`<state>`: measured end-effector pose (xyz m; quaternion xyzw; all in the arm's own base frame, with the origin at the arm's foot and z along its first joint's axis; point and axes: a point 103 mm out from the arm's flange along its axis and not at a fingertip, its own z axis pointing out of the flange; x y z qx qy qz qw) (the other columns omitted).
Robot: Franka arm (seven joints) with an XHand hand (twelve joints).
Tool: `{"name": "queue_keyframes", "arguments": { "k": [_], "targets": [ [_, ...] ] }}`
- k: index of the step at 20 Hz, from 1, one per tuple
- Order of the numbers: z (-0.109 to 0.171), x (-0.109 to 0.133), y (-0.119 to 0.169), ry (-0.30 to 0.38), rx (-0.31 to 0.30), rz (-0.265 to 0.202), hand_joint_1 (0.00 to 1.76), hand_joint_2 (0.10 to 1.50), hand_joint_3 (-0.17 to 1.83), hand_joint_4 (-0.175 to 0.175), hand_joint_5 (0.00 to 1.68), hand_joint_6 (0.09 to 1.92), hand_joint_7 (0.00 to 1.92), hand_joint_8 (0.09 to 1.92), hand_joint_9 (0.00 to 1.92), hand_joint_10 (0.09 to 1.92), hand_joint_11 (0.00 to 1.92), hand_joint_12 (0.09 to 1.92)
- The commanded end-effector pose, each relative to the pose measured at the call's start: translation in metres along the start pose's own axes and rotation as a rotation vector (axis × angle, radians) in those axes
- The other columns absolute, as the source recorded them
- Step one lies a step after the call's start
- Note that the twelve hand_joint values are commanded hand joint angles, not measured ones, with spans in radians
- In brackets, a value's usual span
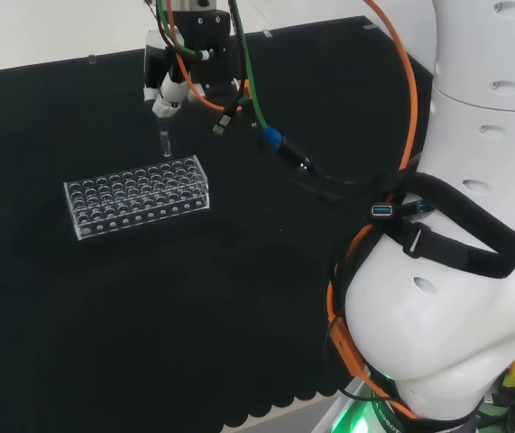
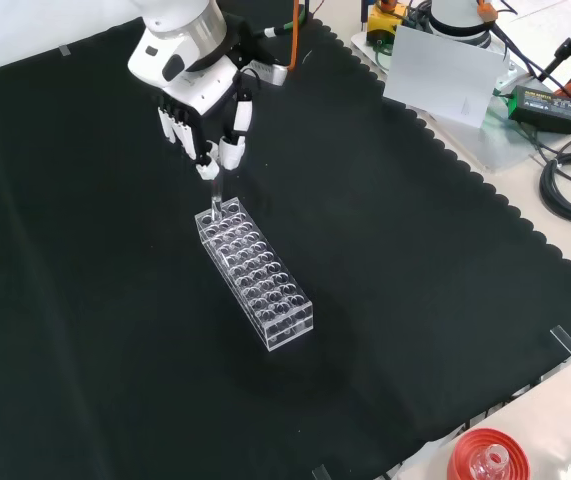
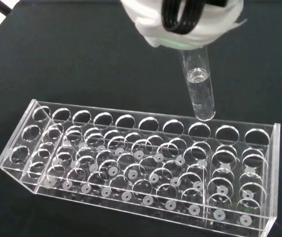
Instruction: Pick up the test tube.
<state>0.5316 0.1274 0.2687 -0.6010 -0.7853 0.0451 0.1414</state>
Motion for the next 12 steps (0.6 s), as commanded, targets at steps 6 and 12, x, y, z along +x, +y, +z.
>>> {"name": "queue_keyframes", "arguments": {
  "k": [6, 12],
  "targets": [
    [-0.023, 0.005, -0.01, -0.027, -0.026, -0.02, 1.43, 1.03, -0.17, -0.175, 1.28, 0.36, 1.41, 0.63, 1.48, 0.09, 1.19, 0.93],
    [-0.031, 0.007, -0.012, -0.027, -0.042, -0.014, 1.43, 1.03, -0.17, -0.175, 1.28, 0.36, 1.41, 0.63, 1.48, 0.09, 1.19, 0.93]
  ]
}}
